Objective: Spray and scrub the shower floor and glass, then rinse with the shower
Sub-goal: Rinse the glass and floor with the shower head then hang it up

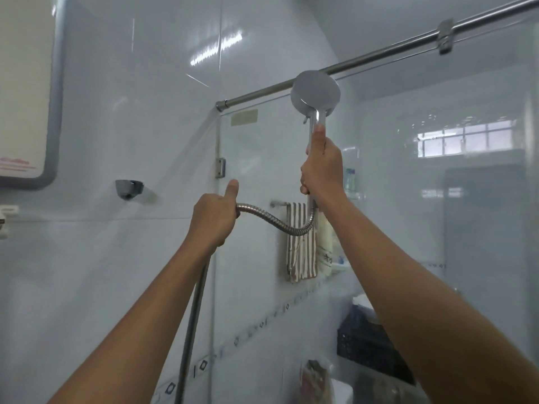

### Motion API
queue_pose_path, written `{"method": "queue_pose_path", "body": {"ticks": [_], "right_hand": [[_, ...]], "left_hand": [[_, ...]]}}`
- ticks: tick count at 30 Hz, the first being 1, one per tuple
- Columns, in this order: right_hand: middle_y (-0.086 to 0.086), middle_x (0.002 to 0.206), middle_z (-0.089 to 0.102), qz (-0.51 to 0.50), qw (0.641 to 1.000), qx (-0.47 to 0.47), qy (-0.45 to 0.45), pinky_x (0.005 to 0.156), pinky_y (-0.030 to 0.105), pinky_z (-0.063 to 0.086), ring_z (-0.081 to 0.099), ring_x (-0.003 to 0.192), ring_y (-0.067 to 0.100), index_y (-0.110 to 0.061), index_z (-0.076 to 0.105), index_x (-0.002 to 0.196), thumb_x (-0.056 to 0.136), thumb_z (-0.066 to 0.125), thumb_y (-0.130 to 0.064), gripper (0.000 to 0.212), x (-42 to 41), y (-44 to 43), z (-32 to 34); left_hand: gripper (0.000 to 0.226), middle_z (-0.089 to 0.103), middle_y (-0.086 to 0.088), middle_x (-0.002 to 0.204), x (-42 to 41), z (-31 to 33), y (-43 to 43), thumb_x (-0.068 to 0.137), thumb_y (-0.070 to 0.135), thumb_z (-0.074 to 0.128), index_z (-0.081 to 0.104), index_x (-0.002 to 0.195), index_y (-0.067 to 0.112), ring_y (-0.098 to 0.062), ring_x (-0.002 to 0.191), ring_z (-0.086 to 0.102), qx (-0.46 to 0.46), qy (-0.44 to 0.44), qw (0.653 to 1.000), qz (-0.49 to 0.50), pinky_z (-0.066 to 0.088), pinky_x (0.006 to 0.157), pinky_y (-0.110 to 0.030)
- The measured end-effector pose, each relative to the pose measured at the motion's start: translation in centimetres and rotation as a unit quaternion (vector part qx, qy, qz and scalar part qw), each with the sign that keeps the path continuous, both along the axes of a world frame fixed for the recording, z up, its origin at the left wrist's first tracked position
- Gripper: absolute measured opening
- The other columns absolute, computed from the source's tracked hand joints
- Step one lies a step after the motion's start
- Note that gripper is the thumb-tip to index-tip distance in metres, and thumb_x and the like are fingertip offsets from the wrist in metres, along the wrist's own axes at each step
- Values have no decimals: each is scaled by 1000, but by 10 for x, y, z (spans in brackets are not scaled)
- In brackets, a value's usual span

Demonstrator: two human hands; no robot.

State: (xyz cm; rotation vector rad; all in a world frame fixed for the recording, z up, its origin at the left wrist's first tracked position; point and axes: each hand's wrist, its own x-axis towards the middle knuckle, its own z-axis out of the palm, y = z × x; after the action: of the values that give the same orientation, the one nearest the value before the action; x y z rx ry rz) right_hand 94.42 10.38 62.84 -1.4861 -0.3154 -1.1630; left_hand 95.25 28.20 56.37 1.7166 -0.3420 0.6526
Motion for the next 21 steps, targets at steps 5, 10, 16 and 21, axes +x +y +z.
{"method": "queue_pose_path", "body": {"ticks": [5,10,16,21], "right_hand": [[7,61,35,-6,1000,26,-2,40,23,28,30,42,16,-16,40,81,102,29,-62,52,-56,-30,7],[3,56,31,-20,998,57,0,42,23,27,28,41,15,-17,39,82,102,29,-62,51,-104,-60,8],[2,53,34,-43,996,80,-7,41,20,29,30,38,14,-15,42,83,102,29,-63,53,-161,-94,20],[1,52,32,-38,994,100,4,42,20,28,29,39,15,-15,43,83,100,29,-66,55,-195,-126,22]], "left_hand": [[67,47,0,53,-30,-1,-28,100,61,38,63,71,6,-17,41,38,17,-2,999,-40,31,41,-23],[70,45,4,50,-60,-7,-58,101,62,35,61,70,5,-12,37,34,20,-15,997,-77,28,38,-21],[69,49,4,52,-99,3,-93,101,62,34,59,70,5,-10,35,33,14,-43,993,-113,27,43,-24],[71,59,-2,60,-128,5,-124,100,64,32,54,63,7,-13,37,35,22,-66,991,-110,28,46,-25]]}}
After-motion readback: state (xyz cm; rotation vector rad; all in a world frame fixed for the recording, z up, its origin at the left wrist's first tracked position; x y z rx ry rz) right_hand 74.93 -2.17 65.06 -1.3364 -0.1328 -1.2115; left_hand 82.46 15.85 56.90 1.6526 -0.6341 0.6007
